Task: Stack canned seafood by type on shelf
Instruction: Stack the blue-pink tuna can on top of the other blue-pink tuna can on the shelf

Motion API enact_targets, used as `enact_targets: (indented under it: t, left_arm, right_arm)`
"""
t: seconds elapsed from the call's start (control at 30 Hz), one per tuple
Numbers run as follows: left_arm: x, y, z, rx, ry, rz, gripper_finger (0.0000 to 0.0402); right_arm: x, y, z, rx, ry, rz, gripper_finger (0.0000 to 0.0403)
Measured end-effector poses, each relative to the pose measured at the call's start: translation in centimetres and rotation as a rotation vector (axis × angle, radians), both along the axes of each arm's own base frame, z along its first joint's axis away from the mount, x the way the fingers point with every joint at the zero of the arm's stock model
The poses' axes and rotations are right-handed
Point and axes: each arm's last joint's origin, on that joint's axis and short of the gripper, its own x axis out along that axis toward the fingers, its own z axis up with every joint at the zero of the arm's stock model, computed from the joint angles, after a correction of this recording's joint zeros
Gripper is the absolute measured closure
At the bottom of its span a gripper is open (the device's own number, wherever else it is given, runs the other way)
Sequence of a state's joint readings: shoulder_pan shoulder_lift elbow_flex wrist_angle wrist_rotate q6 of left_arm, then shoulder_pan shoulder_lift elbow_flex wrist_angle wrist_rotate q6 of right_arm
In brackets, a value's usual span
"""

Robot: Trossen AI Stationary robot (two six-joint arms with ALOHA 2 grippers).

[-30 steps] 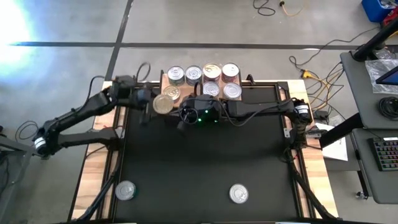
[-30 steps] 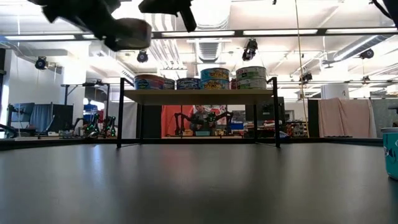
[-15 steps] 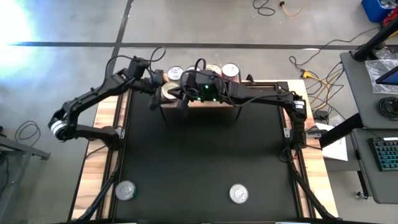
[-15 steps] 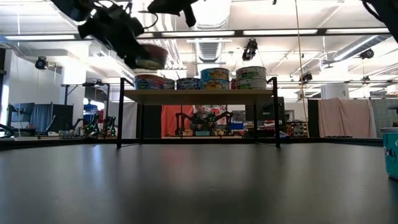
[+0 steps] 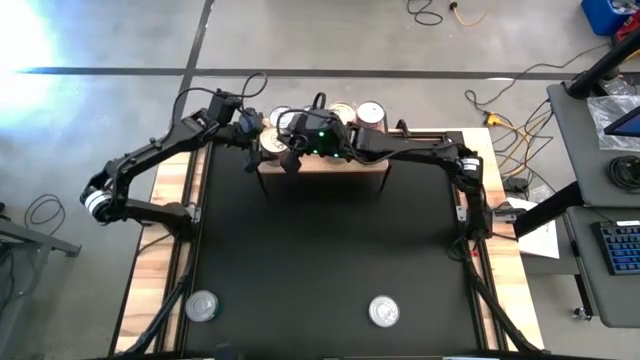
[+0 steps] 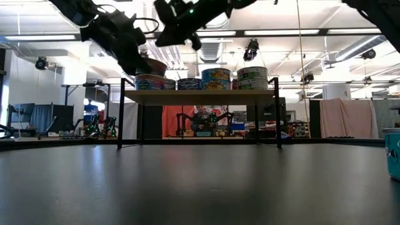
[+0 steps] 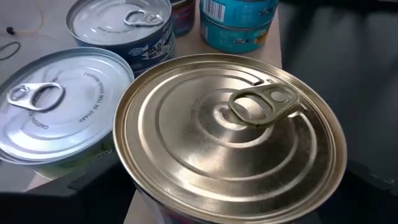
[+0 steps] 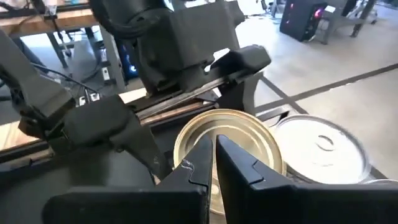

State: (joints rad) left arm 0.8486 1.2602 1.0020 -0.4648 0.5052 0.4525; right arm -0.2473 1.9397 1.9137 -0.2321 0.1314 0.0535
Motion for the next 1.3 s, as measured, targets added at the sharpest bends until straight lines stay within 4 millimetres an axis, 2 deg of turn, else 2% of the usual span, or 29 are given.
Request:
enact_targets:
  t: [0.3, 0.7, 1.3]
  left_arm:
    - [0.0, 0.0, 0.0, -0.047, -0.008, 0.031, 0.0006]
    - [0.1, -0.2, 0.0, -0.095, -0.034, 0.016, 0.0003]
    - [0.2, -0.1, -0.1, -0.148, -0.047, 0.042, 0.0003]
  right_arm:
    - [2.4, -0.9, -2.9, 0.059, -0.065, -0.042, 0.0391]
    - [4.8, -1.8, -3.6, 0.030, -0.072, -0.079, 0.0390]
    - [4.6, -1.5, -4.6, 0.095, 0.054, -0.119, 0.0390]
